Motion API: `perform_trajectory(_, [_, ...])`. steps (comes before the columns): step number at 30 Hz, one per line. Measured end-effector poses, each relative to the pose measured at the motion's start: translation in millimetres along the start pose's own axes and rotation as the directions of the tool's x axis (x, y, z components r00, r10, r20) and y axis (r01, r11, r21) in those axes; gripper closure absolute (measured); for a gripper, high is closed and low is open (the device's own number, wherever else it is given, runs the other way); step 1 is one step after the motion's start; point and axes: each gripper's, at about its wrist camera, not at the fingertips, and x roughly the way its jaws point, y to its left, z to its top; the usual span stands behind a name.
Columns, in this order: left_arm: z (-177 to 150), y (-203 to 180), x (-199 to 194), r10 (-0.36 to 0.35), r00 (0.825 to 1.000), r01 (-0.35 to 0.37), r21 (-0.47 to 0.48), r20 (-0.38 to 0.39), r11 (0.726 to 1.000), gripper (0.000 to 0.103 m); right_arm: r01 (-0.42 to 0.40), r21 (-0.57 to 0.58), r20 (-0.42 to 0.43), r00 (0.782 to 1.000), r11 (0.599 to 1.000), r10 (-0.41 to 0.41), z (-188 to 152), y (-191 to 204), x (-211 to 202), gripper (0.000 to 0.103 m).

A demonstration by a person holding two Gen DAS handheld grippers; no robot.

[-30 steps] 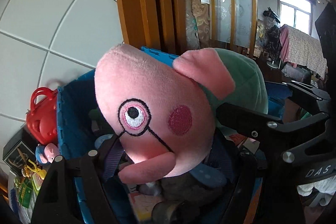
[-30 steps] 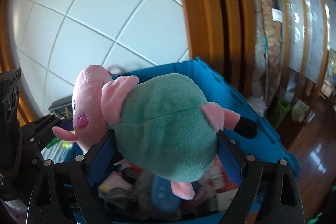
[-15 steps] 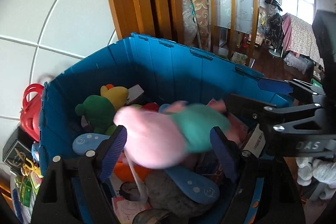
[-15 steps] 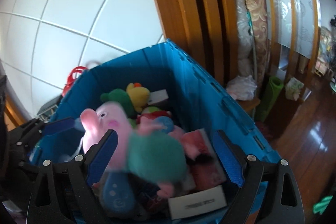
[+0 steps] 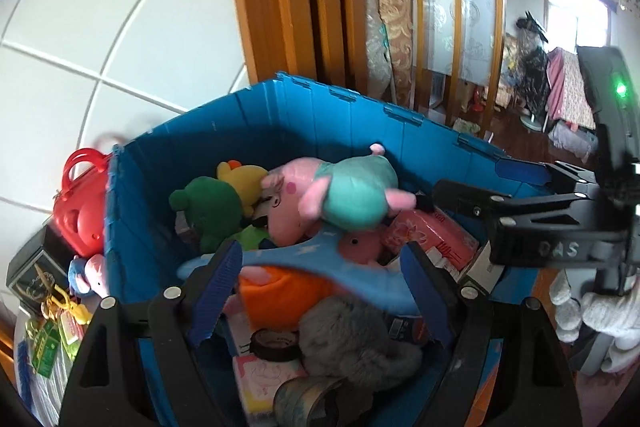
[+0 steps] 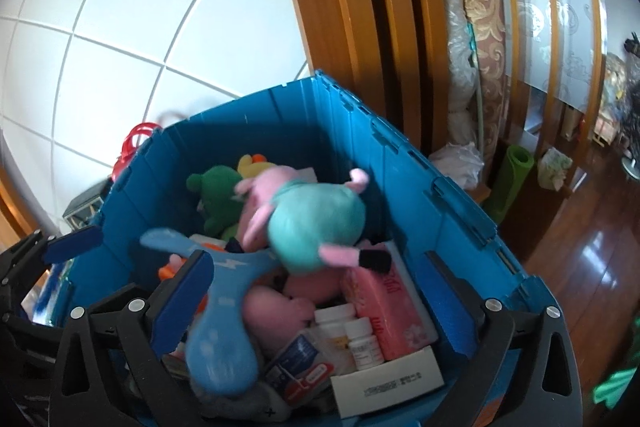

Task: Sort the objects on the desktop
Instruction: 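Move both grippers back from the bin toward the remaining items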

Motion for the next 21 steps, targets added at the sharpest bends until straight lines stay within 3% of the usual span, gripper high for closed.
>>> perform_trajectory(12, [-34, 48, -60, 0.054, 0.990, -0.040, -0.108, 0.131, 0.993, 0.021, 0.042, -0.086, 0.002, 0.999, 0.995, -0.042, -11, 53, -4, 0.000])
perform_trajectory(21, [-73, 111, -98, 0.151, 0.975, -0.114, -0.219, 0.160, 0.969, 0.021, -0.017, -0.162, 0.032, 0.999, 0.987, 0.023, -23, 130, -19, 0.000])
